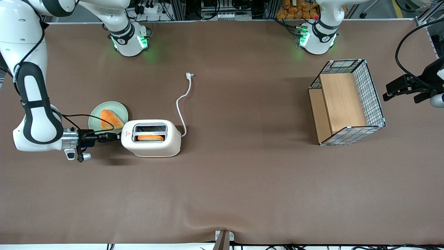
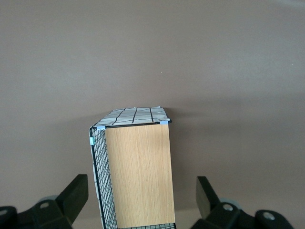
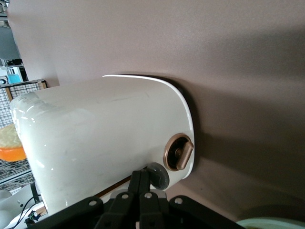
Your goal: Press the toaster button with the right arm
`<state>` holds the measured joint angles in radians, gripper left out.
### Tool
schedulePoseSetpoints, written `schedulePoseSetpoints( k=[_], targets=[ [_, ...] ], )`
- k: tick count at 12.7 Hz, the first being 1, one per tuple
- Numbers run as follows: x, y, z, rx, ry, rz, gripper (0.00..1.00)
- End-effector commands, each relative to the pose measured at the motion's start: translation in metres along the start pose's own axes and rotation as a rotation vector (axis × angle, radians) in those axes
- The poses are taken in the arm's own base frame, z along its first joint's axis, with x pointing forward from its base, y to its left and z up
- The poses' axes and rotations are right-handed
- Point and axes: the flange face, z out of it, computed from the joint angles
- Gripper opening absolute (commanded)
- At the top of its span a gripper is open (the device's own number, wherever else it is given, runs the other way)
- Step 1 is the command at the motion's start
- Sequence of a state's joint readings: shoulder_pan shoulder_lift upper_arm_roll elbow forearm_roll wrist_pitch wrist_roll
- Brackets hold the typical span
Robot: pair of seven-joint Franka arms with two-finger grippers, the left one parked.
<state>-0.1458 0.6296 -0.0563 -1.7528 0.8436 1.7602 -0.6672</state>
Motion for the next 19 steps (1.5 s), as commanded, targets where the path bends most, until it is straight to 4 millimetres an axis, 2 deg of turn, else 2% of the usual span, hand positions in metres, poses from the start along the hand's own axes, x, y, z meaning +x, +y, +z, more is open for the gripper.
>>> schedulePoseSetpoints(
  k=[1,5,7,10,15,16,17,18,19],
  targets=[
    [-0.001,0.031,0.032,-0.004,-0.026,-0.008,0.00],
    [0.001,0.019,0.021,-0.011,-0.027,-0.019,0.00],
    [-0.003,0.003,0.004,-0.006,-0.032,-0.025,0.00],
    [-0.014,-0.028,-0.032,0.001,-0.045,0.009,0.00],
    [-0.025,-0.101,-0.104,-0.060,-0.118,0.077,0.00],
    [-0.026,-0.112,-0.120,-0.090,-0.130,0.092,0.32],
    [-0.026,-0.122,-0.134,-0.130,-0.134,0.107,0.91],
    [-0.027,-0.131,-0.144,-0.157,-0.129,0.109,1.00],
    [-0.029,-0.141,-0.152,-0.190,-0.122,0.100,1.00]
  ],
)
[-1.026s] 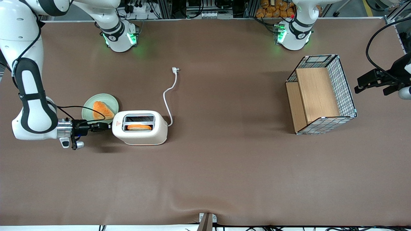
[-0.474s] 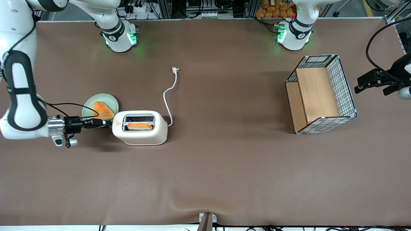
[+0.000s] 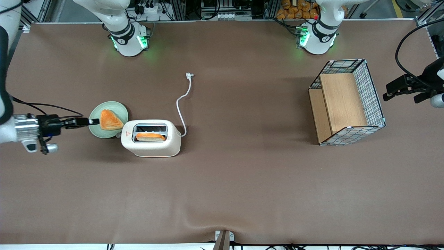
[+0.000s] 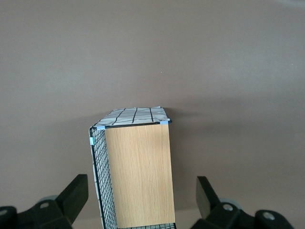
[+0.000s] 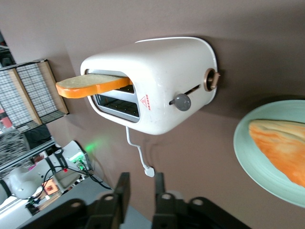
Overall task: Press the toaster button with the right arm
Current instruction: 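Lift the right gripper off the lever and pull it back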
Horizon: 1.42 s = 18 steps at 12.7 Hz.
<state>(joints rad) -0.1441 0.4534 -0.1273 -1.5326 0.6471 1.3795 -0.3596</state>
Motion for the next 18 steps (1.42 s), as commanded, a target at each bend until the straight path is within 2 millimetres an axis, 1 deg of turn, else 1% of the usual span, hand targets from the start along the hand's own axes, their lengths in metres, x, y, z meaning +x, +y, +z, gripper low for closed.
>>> schedulePoseSetpoints(
  k=[1,2,3,5,7,8,9,10,11,12,15,16,18],
  targets=[
    [-0.010,-0.024,-0.025,-0.106,0.006,0.003,1.00],
    [-0.016,-0.038,-0.033,-0.167,0.016,-0.014,1.00],
    [-0.025,-0.057,-0.043,-0.250,0.022,-0.039,1.00],
    [-0.043,-0.089,-0.060,-0.406,0.075,-0.082,1.00],
    [-0.054,-0.112,-0.065,-0.501,0.092,-0.114,1.00],
    [-0.064,-0.115,-0.068,-0.537,0.109,-0.119,1.00],
    [-0.076,-0.119,-0.067,-0.579,0.128,-0.130,1.00],
    [-0.087,-0.119,-0.065,-0.606,0.146,-0.135,1.00],
    [-0.096,-0.116,-0.064,-0.618,0.156,-0.126,1.00],
    [-0.102,-0.112,-0.064,-0.623,0.170,-0.089,1.00],
    [-0.116,-0.111,-0.073,-0.683,0.217,0.015,1.00],
    [-0.120,-0.111,-0.074,-0.690,0.237,0.008,1.00],
    [-0.133,-0.108,-0.069,-0.707,0.281,-0.007,1.00]
  ],
)
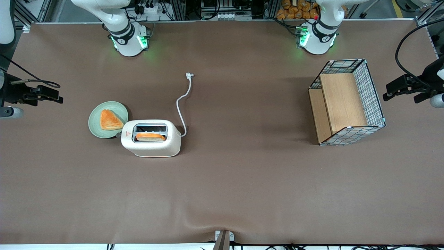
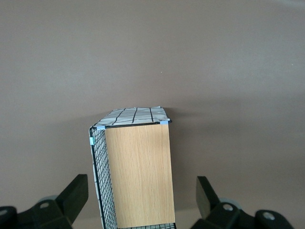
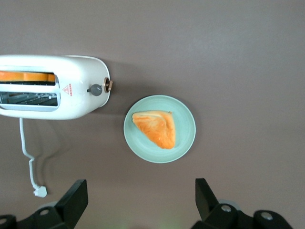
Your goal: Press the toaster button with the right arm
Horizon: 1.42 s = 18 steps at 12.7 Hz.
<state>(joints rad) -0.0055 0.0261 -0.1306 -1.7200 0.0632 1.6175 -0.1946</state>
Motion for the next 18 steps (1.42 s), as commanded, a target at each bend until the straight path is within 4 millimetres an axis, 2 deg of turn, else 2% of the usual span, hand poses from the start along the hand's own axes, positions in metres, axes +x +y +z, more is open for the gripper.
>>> schedulePoseSetpoints(
  k=[1,6,10,12,15,18],
  targets=[
    [-0.027,-0.001,0.007,-0.047,0.050,0.012,1.00],
    [-0.028,-0.002,-0.006,-0.042,0.047,0.118,1.00],
    [-0.032,-0.011,-0.041,-0.039,0.044,0.170,1.00],
    [-0.029,-0.010,-0.043,-0.033,0.049,0.173,1.00],
    [-0.021,-0.004,-0.065,-0.037,0.085,0.176,1.00],
    [-0.013,-0.012,-0.075,-0.047,0.036,0.168,1.00]
  ],
)
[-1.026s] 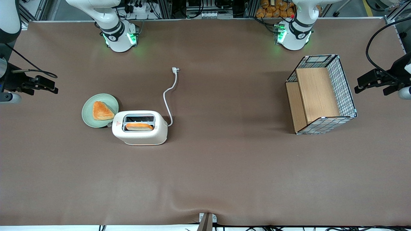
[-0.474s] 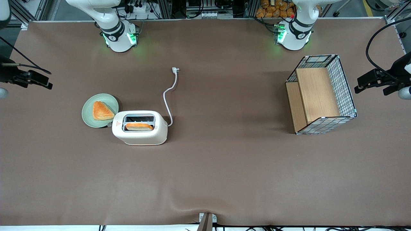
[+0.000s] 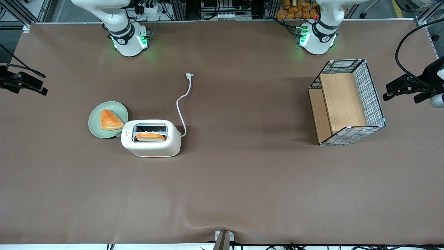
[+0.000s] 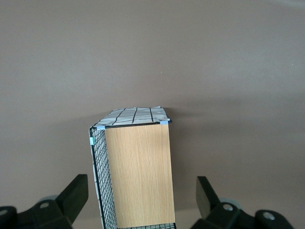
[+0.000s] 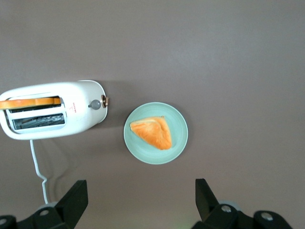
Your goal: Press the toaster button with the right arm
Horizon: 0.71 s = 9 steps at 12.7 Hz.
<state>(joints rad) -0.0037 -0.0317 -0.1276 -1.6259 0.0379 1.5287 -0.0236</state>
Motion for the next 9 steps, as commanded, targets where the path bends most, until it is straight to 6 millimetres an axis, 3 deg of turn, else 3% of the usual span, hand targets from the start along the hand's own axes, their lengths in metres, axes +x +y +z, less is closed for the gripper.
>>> schedulePoseSetpoints(
  k=[1,4,9],
  targets=[
    [0.013,-0.007,-0.009,-0.028,-0.022,0.007,1.00],
    [0.017,-0.020,0.003,-0.039,-0.044,-0.031,1.00],
    [0.018,-0.022,0.004,-0.036,-0.040,-0.033,1.00]
  ],
)
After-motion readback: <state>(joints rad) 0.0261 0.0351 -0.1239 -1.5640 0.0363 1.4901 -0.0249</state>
